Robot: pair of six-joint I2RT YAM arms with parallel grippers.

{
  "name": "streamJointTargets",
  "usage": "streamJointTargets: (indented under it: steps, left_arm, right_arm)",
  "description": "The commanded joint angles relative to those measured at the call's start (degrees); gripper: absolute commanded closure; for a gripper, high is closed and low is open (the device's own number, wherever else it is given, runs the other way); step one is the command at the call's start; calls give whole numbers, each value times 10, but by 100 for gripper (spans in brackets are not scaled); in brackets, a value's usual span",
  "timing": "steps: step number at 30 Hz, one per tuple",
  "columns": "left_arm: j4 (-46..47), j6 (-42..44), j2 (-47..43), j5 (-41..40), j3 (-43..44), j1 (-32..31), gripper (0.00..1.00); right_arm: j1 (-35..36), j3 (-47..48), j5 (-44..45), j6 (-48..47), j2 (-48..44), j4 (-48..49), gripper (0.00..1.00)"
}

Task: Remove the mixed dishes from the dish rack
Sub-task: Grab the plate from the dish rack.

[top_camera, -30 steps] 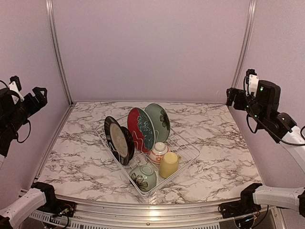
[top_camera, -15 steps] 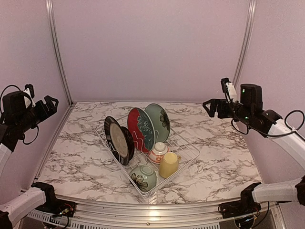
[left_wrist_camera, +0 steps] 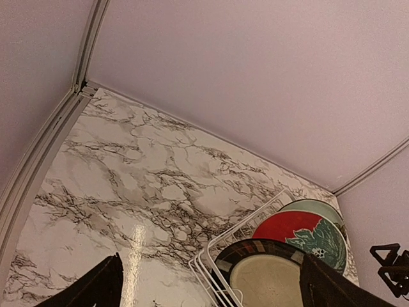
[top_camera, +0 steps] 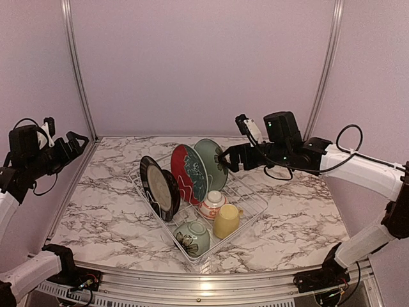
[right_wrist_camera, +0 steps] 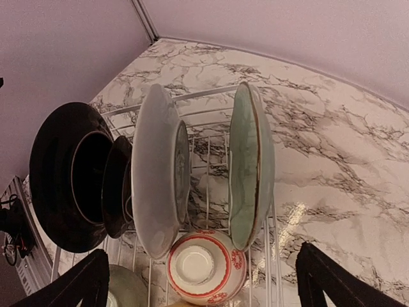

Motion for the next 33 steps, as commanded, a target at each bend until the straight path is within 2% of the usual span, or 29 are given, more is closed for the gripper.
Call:
streamJointTargets:
  steps: [1,7,11,15,19,22,33]
  left_arm:
    - [12,-20,22,57,-23,3,1]
    - [23,-29,50,111,-48,2,1]
    - [21,-24,50,115,-60,1,1]
    - [20,-17,45,110,-70,0,1]
    - [-10,33,60,96,-49,0,1]
    - [-20,73,70,51,-46,0,1]
    - [104,103,45,37,-88,0,1]
  right_arm:
    - [56,66,95,38,53,5,2]
    - [67,136,143,46,122,-41,3]
    - [63,164,214,45,146,-77,2]
    - [35,155,190,27,153,-55,2]
    - [0,163,132,10,176,-53,10]
    - [0,168,107,-11,197,-45,17]
    - [1,199,89,-18,263,-28,38]
